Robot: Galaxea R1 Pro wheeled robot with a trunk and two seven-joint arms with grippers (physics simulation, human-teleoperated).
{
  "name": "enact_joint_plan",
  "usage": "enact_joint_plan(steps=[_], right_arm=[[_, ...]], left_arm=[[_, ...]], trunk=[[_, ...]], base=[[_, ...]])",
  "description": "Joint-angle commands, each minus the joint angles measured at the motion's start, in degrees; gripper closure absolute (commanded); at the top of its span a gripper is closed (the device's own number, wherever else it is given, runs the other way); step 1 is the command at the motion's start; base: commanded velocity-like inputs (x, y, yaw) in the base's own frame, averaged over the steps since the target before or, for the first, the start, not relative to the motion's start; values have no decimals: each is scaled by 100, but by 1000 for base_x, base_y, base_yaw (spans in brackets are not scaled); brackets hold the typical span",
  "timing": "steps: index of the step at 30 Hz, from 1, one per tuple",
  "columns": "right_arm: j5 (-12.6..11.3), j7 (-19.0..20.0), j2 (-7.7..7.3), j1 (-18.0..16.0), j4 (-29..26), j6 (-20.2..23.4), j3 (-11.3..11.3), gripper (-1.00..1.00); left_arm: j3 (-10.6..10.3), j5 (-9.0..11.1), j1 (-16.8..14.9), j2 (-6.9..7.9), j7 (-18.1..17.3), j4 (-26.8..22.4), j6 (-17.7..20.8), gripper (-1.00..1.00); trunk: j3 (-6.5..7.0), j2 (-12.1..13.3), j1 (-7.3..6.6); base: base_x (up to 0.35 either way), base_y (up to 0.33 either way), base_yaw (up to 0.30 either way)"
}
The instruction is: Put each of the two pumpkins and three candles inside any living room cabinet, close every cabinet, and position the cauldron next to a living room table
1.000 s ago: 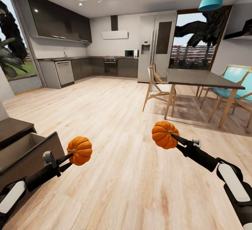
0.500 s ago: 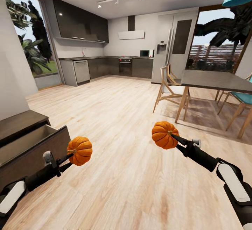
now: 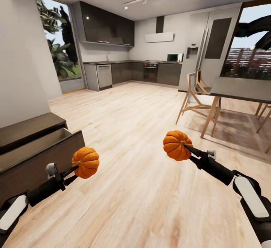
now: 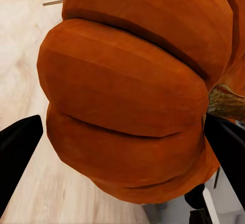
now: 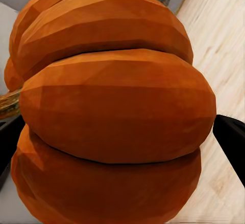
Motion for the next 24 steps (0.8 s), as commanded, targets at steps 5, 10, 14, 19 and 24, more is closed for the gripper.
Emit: enact_joint_plan(steps=[5, 10, 14, 19, 24], right_arm=[[-22, 1, 0, -1, 0, 39, -9, 100], [-30, 5, 0, 0, 1, 39, -9, 100], [-31, 5, 0, 2, 1, 39, -9, 100], [-31, 5, 0, 0, 1, 39, -9, 100], [-31, 5, 0, 0, 1, 39, -9, 100]], left_arm=[[-3, 18, -5, 0, -3, 2, 34, 100], [-1, 16, -5, 0, -3, 5, 34, 100], [-1, 16, -5, 0, -3, 5, 34, 100], [0, 16, -5, 0, -3, 5, 34, 100], [0, 19, -5, 1, -3, 5, 34, 100]], trunk=[[-5, -2, -1], [-5, -2, -1], [-5, -2, -1], [-5, -2, -1], [-5, -2, -1]], base=[[3, -283, 290], [60, -283, 290], [71, -283, 290], [84, -282, 289], [168, -254, 289]])
